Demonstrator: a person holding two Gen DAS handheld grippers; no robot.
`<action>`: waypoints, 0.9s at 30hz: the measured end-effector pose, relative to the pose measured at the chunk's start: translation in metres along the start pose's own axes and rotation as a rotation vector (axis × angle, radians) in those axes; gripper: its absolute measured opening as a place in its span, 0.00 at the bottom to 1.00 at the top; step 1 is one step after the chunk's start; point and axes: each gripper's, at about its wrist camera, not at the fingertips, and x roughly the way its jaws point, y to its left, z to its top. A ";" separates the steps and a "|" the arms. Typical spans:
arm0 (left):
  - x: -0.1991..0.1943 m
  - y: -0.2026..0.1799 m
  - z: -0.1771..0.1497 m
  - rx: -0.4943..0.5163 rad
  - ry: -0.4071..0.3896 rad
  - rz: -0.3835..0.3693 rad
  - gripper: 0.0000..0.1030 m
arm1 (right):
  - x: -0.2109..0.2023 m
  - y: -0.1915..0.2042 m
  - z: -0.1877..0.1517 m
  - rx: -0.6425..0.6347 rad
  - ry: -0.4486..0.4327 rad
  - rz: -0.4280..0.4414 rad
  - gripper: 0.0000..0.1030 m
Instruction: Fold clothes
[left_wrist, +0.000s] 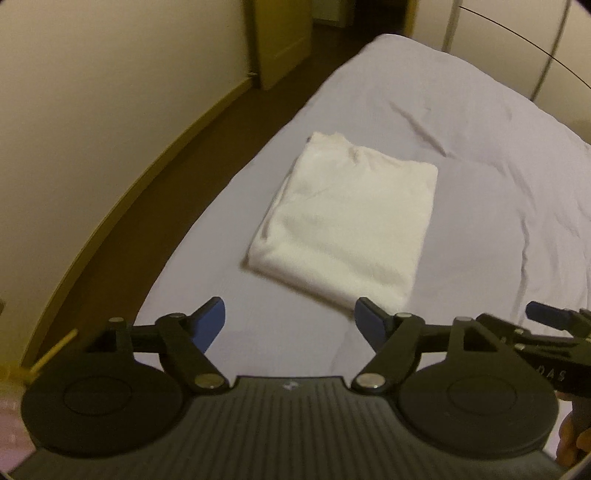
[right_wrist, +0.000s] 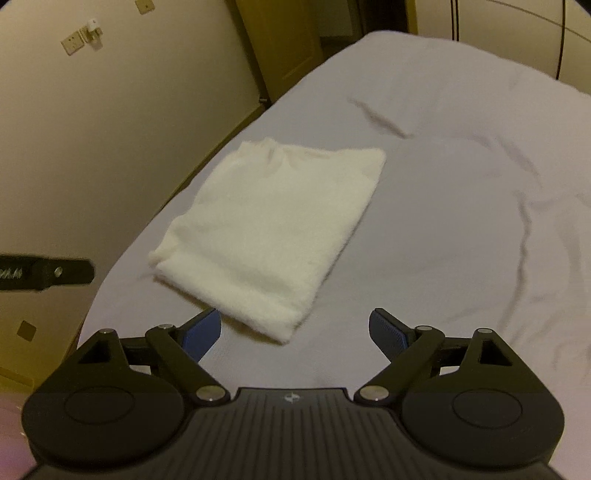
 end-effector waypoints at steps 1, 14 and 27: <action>-0.011 -0.004 -0.005 -0.015 0.001 0.012 0.75 | -0.010 -0.003 -0.002 -0.005 -0.005 0.006 0.87; -0.135 -0.072 -0.081 -0.132 -0.095 0.147 0.93 | -0.126 -0.047 -0.031 -0.098 -0.072 0.098 0.87; -0.206 -0.155 -0.145 -0.260 -0.179 0.197 0.99 | -0.215 -0.096 -0.050 -0.229 -0.116 0.177 0.88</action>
